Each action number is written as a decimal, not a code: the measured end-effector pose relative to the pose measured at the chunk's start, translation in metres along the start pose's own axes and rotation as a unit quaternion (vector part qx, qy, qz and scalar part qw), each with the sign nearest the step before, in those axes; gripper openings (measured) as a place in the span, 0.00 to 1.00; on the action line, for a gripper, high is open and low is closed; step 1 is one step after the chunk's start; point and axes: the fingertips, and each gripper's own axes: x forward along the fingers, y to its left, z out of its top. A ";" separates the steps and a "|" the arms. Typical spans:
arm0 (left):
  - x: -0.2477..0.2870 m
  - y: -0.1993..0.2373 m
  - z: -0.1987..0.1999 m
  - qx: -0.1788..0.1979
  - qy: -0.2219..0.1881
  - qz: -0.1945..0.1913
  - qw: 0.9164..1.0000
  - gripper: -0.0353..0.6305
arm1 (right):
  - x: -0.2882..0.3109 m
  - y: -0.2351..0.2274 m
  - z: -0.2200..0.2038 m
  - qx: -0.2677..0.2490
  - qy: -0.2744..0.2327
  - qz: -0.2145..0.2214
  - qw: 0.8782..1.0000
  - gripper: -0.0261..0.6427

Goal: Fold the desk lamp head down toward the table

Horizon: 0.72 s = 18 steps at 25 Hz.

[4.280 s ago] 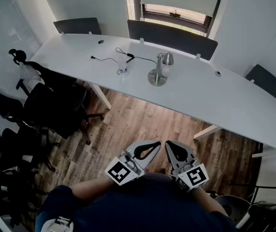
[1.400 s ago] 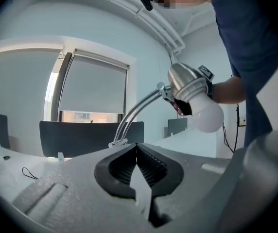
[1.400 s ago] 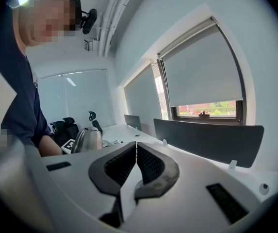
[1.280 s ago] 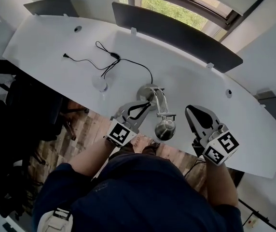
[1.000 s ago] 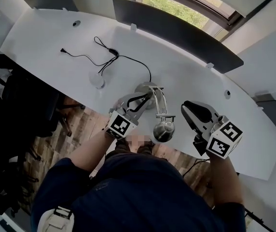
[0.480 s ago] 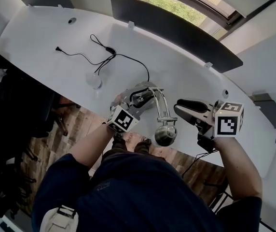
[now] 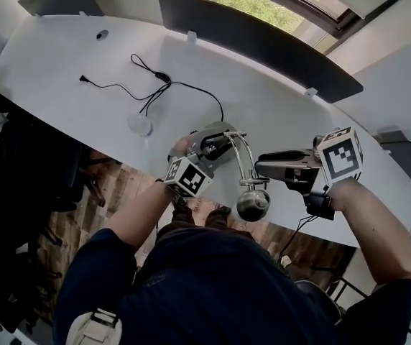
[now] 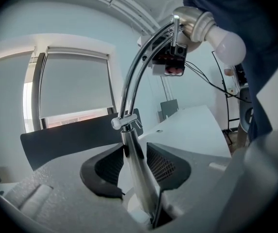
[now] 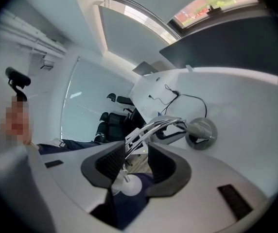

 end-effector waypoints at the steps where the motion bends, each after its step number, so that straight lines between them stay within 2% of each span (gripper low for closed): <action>1: 0.001 0.000 0.000 0.004 0.000 -0.002 1.000 0.25 | 0.002 0.004 -0.002 0.016 0.012 0.011 1.000 0.27; 3: 0.004 0.000 0.000 0.008 -0.001 -0.004 1.000 0.25 | 0.006 0.012 -0.006 0.032 0.040 0.025 0.998 0.28; 8: 0.008 0.002 0.001 0.004 -0.006 -0.007 1.000 0.25 | 0.012 0.013 -0.007 0.031 0.089 0.023 0.995 0.27; 14: 0.009 0.002 0.001 -0.010 -0.013 -0.020 1.000 0.25 | 0.010 0.013 -0.008 0.057 0.066 0.048 0.995 0.24; 18: 0.009 0.002 0.000 -0.018 -0.017 -0.031 0.999 0.25 | 0.013 0.008 -0.020 0.059 0.068 0.037 0.995 0.22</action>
